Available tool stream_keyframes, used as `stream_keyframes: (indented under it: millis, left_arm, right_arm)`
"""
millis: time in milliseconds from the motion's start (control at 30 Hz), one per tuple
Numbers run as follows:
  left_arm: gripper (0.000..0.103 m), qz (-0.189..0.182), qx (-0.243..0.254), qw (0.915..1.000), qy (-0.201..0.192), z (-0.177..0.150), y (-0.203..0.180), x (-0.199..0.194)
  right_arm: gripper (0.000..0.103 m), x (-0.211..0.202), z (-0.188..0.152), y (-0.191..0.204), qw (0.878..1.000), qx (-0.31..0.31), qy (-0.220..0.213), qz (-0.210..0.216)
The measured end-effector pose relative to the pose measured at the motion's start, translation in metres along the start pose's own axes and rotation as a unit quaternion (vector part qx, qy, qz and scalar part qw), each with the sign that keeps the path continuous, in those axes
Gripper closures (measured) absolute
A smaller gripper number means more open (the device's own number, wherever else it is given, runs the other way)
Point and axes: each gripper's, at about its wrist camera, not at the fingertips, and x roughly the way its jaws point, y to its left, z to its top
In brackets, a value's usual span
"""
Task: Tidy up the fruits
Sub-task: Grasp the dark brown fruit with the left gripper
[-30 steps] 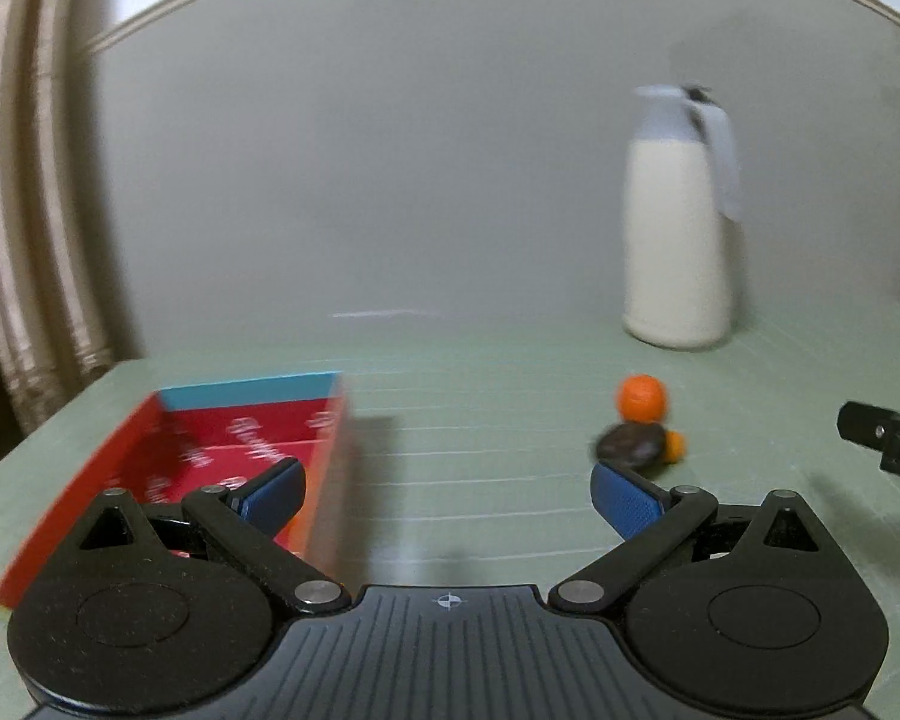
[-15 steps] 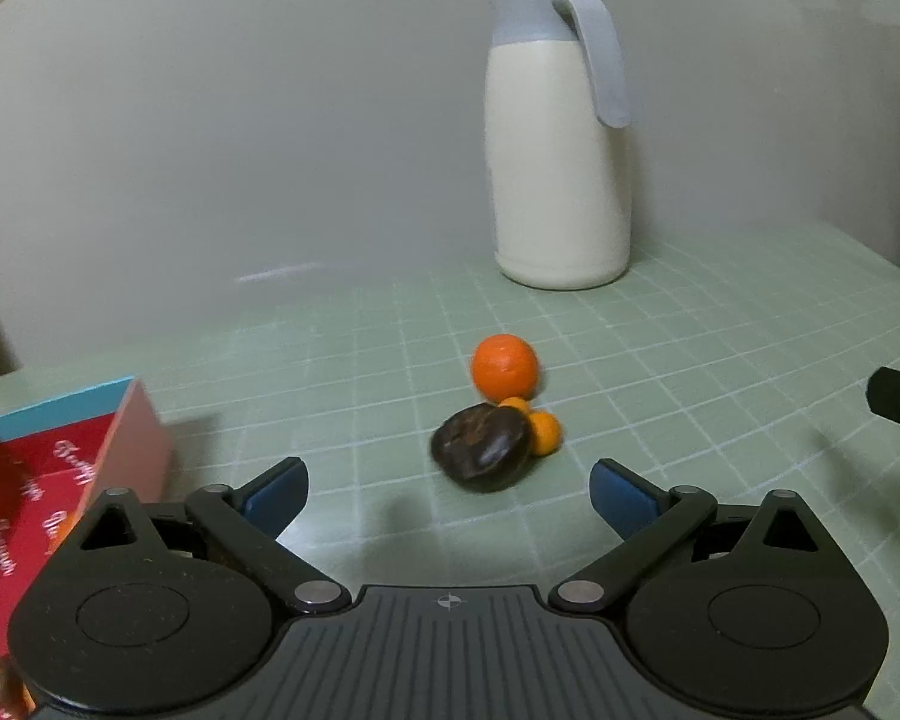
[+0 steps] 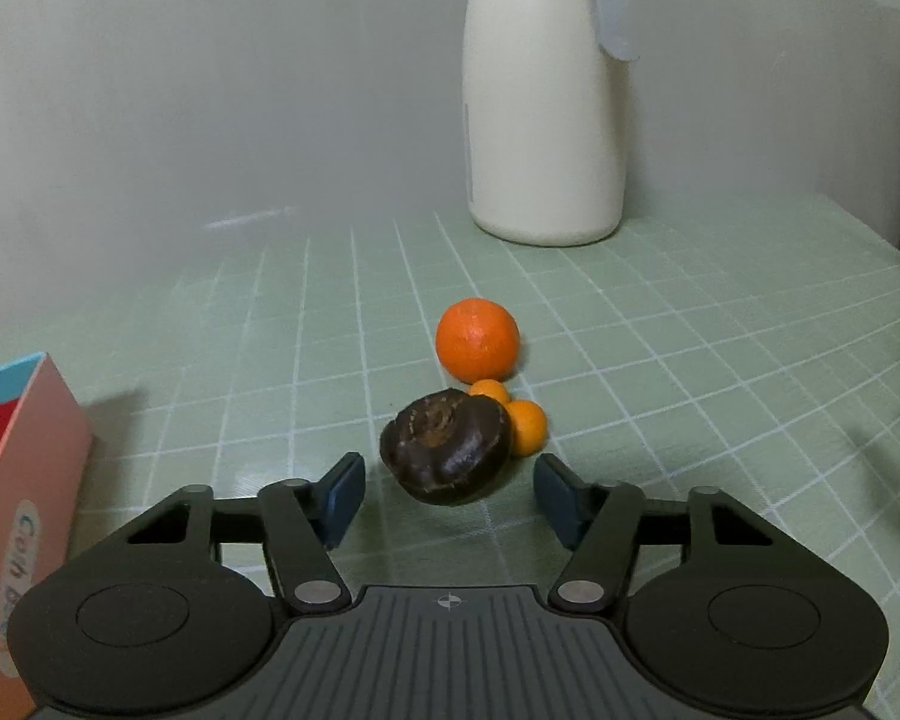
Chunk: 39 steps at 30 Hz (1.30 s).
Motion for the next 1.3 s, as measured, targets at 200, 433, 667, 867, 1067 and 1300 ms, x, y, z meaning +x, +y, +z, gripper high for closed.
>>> stream_keyframes:
  millis: [200,433,667,867,1067,1300]
  left_arm:
    - [0.042,-0.002,0.001,1.0000,-0.005,0.001,-0.002,0.004]
    - [0.059,-0.012,-0.004,0.9998,-0.014,0.000,-0.004,0.006]
    - [0.060,-0.006,0.003,0.9998,-0.019,-0.001,-0.007,0.003]
    - [0.061,-0.006,0.001,0.9996,-0.027,-0.002,-0.007,0.000]
    - [0.061,-0.006,0.004,0.9991,-0.042,-0.006,-0.007,-0.009]
    - [0.061,0.000,0.000,0.9984,-0.057,-0.009,0.000,-0.025]
  right_arm:
    - [0.011,0.002,0.001,0.001,1.000,-0.002,0.003,0.000]
    - [0.011,0.001,0.002,0.000,1.000,0.001,-0.001,-0.008]
    - [0.009,0.001,0.003,0.002,1.000,0.001,0.000,-0.007]
    - [0.009,0.000,0.002,0.005,1.000,-0.006,0.001,-0.003]
    - [0.009,0.000,0.002,0.006,1.000,-0.005,0.002,-0.003]
    - [0.009,0.000,0.001,0.014,1.000,-0.013,0.003,0.004]
